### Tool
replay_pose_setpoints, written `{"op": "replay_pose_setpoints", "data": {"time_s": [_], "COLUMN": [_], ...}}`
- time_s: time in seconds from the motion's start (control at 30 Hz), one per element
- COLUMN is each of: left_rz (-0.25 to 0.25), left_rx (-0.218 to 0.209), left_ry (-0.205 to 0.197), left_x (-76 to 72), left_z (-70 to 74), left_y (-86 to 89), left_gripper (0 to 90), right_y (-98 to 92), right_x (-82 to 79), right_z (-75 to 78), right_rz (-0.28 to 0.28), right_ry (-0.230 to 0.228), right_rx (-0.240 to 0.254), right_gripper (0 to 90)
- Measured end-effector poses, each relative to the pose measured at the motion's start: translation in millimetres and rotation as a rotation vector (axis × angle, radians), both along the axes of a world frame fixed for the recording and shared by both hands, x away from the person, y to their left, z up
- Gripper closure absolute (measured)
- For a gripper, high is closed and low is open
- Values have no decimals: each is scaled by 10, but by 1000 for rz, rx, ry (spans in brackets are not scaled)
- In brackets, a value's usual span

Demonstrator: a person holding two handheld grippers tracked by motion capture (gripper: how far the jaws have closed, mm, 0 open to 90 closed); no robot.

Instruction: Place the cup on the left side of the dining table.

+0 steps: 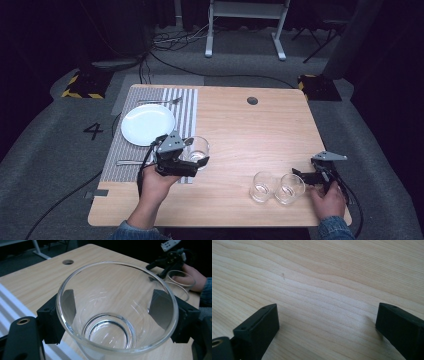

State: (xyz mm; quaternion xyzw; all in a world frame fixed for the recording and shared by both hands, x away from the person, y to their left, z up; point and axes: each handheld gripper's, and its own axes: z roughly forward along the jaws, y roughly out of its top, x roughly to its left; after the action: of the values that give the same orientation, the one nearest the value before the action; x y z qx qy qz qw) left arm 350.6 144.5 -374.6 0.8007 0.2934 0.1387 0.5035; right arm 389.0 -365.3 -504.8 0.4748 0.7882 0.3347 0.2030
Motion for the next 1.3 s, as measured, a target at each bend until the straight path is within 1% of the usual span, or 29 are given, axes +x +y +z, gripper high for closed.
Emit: {"op": "replay_pose_setpoints", "data": {"time_s": [0.07,0.1,0.13,0.2,0.33,0.43,0.47,0.5,0.53,0.6,0.63,0.73,0.8,0.83,0.87,0.93,0.97,1.0,1.1,1.13,1.2,1.23,1.3], "left_rz": [25,45,45,78,115,138,146,166,166,194,207,239,268,281,300,318,323,331,329,332,334,334,333], "left_rx": [-2,-1,-1,12,25,26,31,44,44,37,27,21,35,54,80,107,110,103,92,93,109,113,116], "left_ry": [-3,-2,-2,-5,-12,-8,-5,1,1,13,22,26,28,31,36,49,64,74,111,121,137,151,164], "left_x": [28,61,61,101,184,254,274,312,312,355,377,441,485,504,530,575,602,620,695,713,750,772,799], "left_z": [14,26,26,42,52,29,19,-6,-6,-30,-41,-72,-121,-149,-192,-254,-287,-315,-408,-436,-489,-517,-557], "left_y": [69,136,136,197,262,286,290,295,295,310,322,366,395,406,416,440,461,476,537,545,556,559,560], "left_gripper": [190,190,190,190,189,190,190,190,190,190,189,189,190,190,190,190,190,190,190,190,190,190,190], "right_y": [0,0,0,0,0,0,0,0,0,0,0,0,0,0,0,3,3,3,4,4,3,3,3], "right_x": [0,0,0,0,0,0,0,0,0,0,0,0,0,0,1,4,4,4,4,4,4,4,4], "right_z": [0,0,0,0,0,0,0,0,0,0,0,0,0,0,0,0,0,0,0,0,0,0,0], "right_rz": [0,0,0,0,-1,-1,-1,-1,-1,-1,-1,-1,-1,-2,-3,-8,-10,-10,-12,-13,-12,-12,-12], "right_ry": [0,0,0,0,0,0,0,0,0,0,0,0,0,0,0,0,0,0,1,0,0,0,0], "right_rx": [0,0,0,0,0,0,0,0,0,0,0,0,0,0,0,0,0,0,0,0,0,0,0], "right_gripper": [53,53,53,53,53,53,53,53,53,53,53,53,53,53,53,53,53,53,53,53,53,53,53]}}
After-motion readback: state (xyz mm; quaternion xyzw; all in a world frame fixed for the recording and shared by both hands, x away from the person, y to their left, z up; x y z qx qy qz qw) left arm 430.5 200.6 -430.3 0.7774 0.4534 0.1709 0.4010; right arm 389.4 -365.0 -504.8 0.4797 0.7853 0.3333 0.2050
